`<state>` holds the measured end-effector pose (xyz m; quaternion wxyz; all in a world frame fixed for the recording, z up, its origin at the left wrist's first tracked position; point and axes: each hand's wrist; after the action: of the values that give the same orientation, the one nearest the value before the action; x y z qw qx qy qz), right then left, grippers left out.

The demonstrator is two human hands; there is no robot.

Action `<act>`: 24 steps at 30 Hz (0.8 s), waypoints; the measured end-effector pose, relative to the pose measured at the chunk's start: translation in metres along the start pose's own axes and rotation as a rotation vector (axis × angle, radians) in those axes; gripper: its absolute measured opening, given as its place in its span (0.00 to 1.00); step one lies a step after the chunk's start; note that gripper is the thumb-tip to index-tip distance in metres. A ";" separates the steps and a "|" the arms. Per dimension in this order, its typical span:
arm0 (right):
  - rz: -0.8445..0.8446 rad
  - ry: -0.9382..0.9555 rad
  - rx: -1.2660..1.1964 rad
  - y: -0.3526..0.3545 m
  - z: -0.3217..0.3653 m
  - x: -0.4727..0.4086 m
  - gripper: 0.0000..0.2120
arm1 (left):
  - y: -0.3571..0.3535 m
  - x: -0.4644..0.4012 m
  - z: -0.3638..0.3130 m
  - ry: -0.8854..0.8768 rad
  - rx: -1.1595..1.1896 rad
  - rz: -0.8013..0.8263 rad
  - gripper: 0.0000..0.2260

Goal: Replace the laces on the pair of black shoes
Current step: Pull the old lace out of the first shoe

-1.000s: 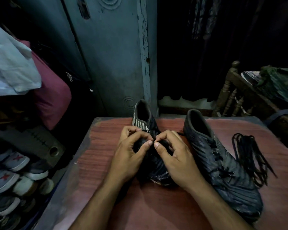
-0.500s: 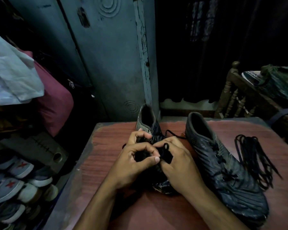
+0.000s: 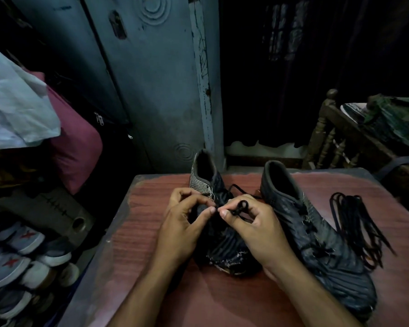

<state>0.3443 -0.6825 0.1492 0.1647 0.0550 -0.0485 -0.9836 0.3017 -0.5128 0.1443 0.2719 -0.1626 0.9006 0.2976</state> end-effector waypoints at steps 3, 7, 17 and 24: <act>-0.049 0.010 -0.007 -0.001 -0.001 -0.001 0.06 | 0.000 -0.001 -0.004 -0.026 0.029 0.022 0.01; -0.080 0.066 0.220 -0.004 -0.004 0.002 0.13 | 0.003 -0.001 -0.007 0.011 0.197 0.058 0.05; -0.078 0.088 0.394 -0.004 -0.002 0.006 0.10 | 0.010 -0.002 -0.011 0.001 0.344 0.196 0.09; -0.108 0.088 0.276 -0.004 -0.002 0.005 0.06 | 0.005 -0.004 -0.006 -0.007 0.309 0.060 0.12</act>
<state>0.3391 -0.6807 0.1465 0.1042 0.1226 -0.1732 -0.9717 0.2999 -0.5118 0.1526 0.2879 -0.0907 0.9391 0.1642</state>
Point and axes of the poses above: each hand's wrist, its own x-axis away from the middle knuckle, its own y-axis out of the back of the hand, z = x × y, and after that the axes turned 14 degrees about -y, right-handed
